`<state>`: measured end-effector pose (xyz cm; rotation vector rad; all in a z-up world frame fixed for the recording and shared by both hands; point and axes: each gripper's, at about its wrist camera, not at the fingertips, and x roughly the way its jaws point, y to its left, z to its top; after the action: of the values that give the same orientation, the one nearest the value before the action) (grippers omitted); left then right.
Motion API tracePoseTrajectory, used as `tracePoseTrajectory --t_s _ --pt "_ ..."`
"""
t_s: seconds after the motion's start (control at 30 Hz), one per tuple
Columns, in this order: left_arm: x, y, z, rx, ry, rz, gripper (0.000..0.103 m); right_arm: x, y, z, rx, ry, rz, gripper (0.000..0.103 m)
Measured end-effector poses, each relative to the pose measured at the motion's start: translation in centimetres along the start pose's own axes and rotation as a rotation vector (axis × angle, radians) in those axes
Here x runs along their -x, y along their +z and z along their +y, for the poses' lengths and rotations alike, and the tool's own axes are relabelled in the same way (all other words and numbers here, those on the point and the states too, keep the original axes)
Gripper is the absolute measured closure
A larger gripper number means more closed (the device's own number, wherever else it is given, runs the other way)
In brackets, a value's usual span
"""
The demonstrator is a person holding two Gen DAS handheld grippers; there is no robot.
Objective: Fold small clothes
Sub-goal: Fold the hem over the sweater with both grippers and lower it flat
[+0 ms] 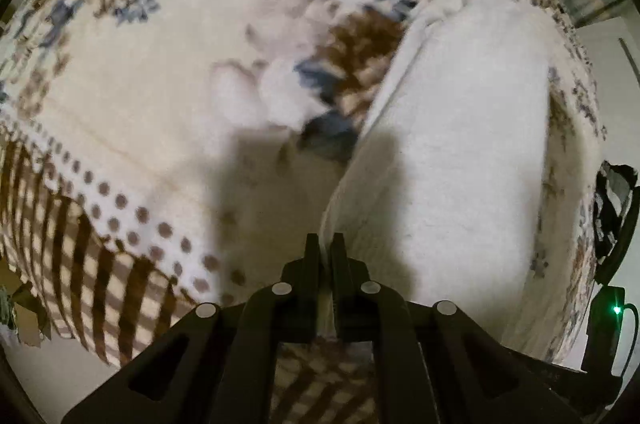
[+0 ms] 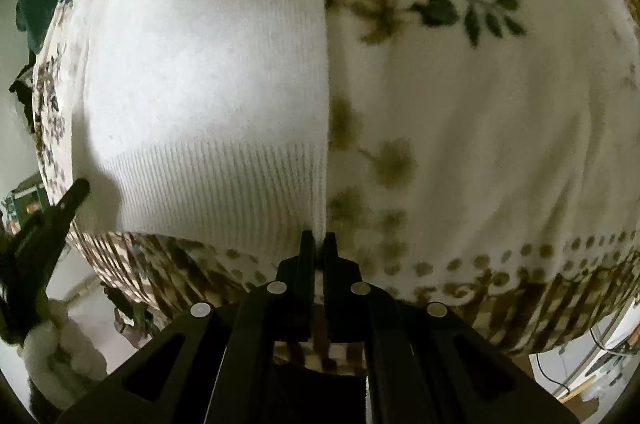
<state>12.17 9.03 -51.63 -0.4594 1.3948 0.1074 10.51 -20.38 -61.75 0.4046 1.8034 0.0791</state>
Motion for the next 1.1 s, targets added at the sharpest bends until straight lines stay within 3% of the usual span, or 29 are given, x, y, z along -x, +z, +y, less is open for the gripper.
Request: tracePoseTrajectory --t_s 0.1,0.23,0.3,0.33,0.37,0.4,0.43,0.53,0.7,0.8,0.93,0.97,1.0,1.03,1.1 --pt "-3.5 0.7 1.0 0.022 -0.029 0.085 0.095 -2.5 1.8 1.0 0.033 0.005 0.045 0.099" --pt "-2.3 2.2 0.7 0.016 -0.070 0.111 0.090 -2.5 3.6 0.2 -0.026 0.089 0.118 0.088" --pt "-0.2 3.2 0.3 0.003 -0.097 0.080 0.077 -0.5 4.3 -0.3 -0.062 0.132 0.111 0.057" --pt "0.9 4.2 0.0 -0.002 -0.125 0.060 0.072 0.3 4.6 -0.4 -0.070 0.139 0.097 0.048" --pt "1.7 5.3 -0.3 -0.007 -0.143 0.041 0.057 2.0 5.2 -0.5 -0.080 0.139 0.065 0.036" --pt "2.4 6.8 -0.8 -0.014 -0.162 0.020 0.044 2.8 5.6 -0.4 -0.085 0.136 0.047 0.031" --pt "2.9 8.8 -1.6 -0.024 -0.192 -0.008 0.042 4.2 6.5 -0.5 -0.094 0.135 0.019 0.031" --pt "2.6 15.2 -4.0 -0.057 -0.270 -0.058 0.042 7.3 9.6 0.1 -0.122 0.160 -0.075 0.029" --pt "-0.9 25.9 -9.4 -0.116 -0.319 -0.130 0.042 12.2 17.4 -0.3 -0.190 0.182 -0.293 0.029" --pt "-4.1 30.1 -13.1 -0.168 -0.342 -0.097 0.042 12.9 21.7 -0.7 -0.248 0.225 -0.359 0.029" --pt "-7.8 32.5 -16.6 -0.230 -0.324 -0.059 0.044 12.2 26.4 -1.1 -0.298 0.260 -0.374 0.029" --pt "-8.4 33.0 -16.9 -0.232 -0.314 -0.068 0.050 12.1 27.3 -1.1 -0.308 0.269 -0.367 0.029" --pt "-8.5 33.3 -16.8 -0.232 -0.318 -0.077 0.072 12.0 28.0 -0.9 -0.310 0.278 -0.360 0.029" --pt "-8.9 33.6 -16.7 -0.232 -0.307 -0.071 0.081 11.9 28.3 -0.6 -0.310 0.280 -0.357 0.029" --pt "-8.7 34.2 -16.1 -0.218 -0.298 -0.055 0.082 12.4 28.8 -0.2 -0.296 0.276 -0.358 0.029"
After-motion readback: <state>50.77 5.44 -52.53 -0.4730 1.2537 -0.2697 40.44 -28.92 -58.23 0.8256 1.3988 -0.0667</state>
